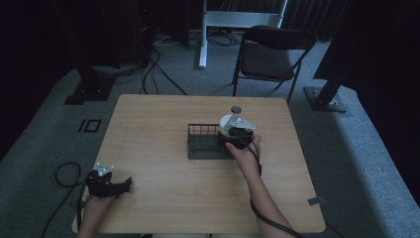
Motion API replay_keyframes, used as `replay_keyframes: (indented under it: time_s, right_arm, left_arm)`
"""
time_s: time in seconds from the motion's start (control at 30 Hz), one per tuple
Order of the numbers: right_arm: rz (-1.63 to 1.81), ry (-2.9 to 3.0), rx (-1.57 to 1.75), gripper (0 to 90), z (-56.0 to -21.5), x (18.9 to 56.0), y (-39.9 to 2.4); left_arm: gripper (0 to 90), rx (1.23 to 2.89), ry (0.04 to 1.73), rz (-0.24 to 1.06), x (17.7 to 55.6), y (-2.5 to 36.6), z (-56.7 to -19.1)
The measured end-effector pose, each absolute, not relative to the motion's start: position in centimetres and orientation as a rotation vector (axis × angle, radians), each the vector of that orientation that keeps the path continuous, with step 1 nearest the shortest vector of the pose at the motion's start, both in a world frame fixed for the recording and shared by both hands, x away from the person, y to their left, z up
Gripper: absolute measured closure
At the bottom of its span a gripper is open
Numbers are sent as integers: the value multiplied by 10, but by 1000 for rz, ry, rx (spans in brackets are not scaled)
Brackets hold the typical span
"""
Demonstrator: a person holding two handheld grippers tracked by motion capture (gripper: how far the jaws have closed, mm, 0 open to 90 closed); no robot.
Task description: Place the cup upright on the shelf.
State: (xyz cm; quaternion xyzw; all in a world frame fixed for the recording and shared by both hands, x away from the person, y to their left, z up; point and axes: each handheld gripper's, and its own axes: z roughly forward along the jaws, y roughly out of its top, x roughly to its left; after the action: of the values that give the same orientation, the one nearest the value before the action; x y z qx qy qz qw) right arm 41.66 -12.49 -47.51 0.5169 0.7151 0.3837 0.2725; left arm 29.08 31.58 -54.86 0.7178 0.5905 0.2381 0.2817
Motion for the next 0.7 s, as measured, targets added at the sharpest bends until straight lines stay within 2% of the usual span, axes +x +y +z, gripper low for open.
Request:
replay_keyframes:
  time_s: [0.7]
  right_arm:
    - [1173,1900,1374,120,-481,408,-132]
  left_arm:
    - [2,1923,1582,638,291,316,-549]
